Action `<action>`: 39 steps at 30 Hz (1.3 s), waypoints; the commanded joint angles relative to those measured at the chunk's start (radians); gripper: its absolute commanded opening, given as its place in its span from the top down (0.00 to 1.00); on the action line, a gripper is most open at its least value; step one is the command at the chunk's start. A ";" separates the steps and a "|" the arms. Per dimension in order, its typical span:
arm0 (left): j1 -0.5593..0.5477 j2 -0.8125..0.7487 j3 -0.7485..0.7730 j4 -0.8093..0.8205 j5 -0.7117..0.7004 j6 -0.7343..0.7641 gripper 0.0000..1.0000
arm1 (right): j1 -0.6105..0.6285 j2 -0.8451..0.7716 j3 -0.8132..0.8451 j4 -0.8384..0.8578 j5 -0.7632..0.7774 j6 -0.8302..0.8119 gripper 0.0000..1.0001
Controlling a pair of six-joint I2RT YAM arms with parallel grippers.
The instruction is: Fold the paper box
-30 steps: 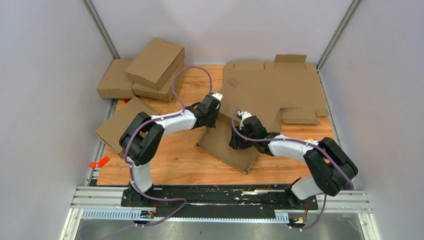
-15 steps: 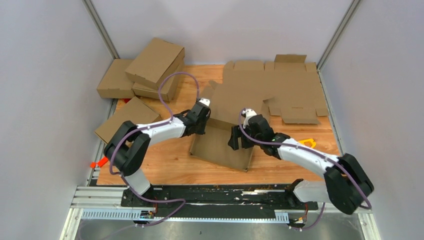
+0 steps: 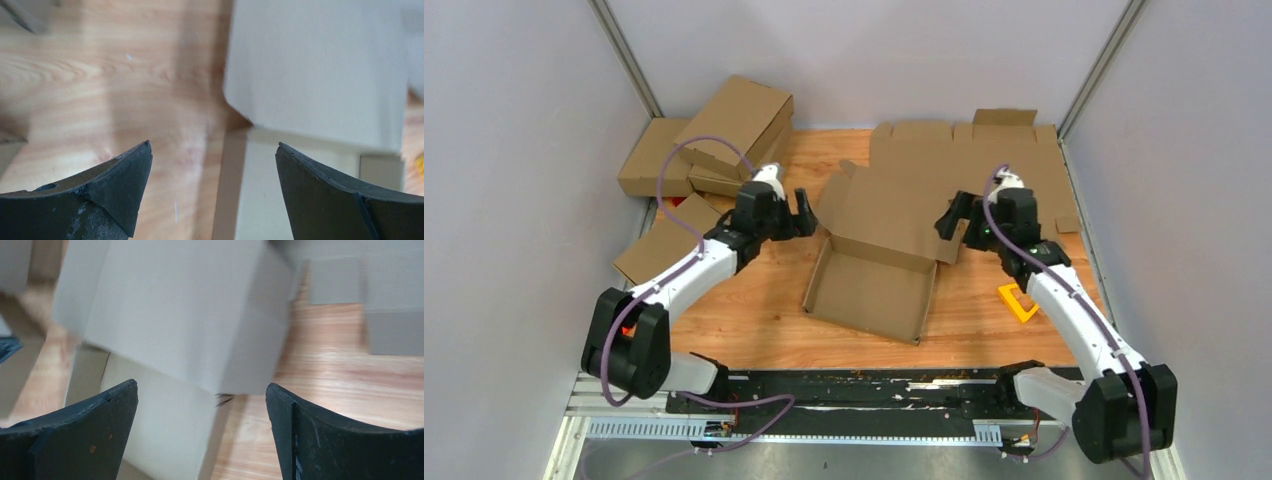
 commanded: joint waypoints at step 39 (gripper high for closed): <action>0.075 0.127 0.145 0.243 0.285 0.138 1.00 | -0.095 0.168 -0.027 0.356 -0.186 0.126 0.27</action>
